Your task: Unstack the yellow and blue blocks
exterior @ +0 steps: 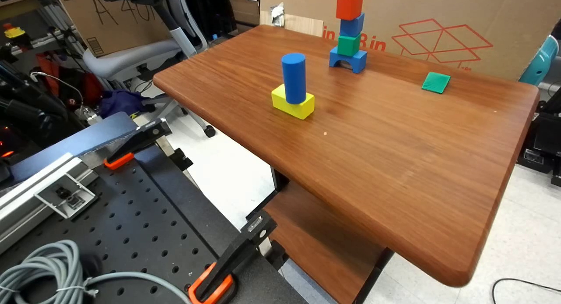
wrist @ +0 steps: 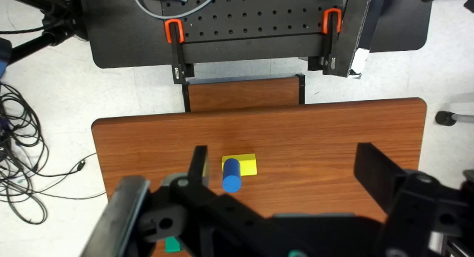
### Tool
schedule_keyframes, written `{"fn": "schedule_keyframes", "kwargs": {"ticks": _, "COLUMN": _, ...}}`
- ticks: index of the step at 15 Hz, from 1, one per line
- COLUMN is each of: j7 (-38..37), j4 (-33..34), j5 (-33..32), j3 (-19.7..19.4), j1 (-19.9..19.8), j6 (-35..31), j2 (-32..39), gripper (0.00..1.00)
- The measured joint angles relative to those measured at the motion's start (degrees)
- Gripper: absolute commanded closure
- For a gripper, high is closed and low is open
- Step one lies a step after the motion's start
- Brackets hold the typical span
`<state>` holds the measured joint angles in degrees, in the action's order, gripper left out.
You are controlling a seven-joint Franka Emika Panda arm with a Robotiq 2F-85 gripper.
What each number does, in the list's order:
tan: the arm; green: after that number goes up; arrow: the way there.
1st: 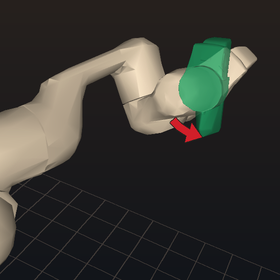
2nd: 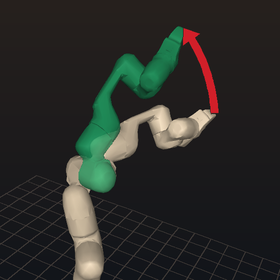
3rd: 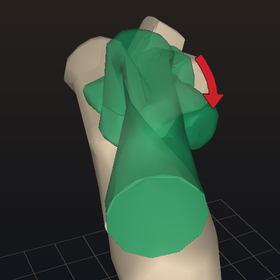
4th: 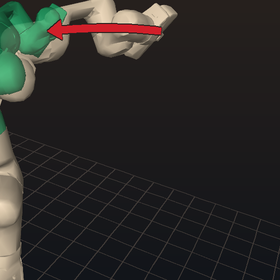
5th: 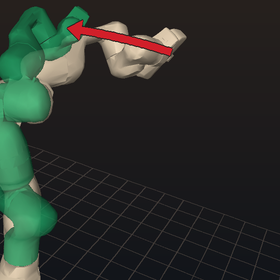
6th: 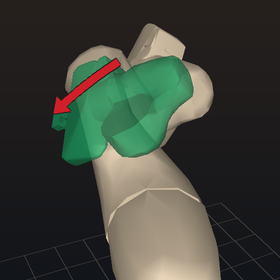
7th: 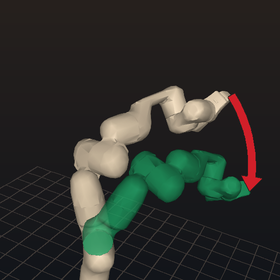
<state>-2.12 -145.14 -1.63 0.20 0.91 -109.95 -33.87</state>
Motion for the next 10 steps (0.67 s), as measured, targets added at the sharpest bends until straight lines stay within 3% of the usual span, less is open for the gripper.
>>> {"fn": "schedule_keyframes", "kwargs": {"ticks": 3, "j7": -1.0, "j4": -0.8, "j5": 0.0, "j3": 0.2, "j1": 0.0, "j6": -1.6, "j2": 1.8, "gripper": 0.0}}
{"fn": "schedule_keyframes", "kwargs": {"ticks": 10, "j7": -0.1, "j4": -0.7, "j5": 0.0, "j3": -1.3, "j1": -0.8, "j6": -13.3, "j2": 12.9, "gripper": 0.0}}
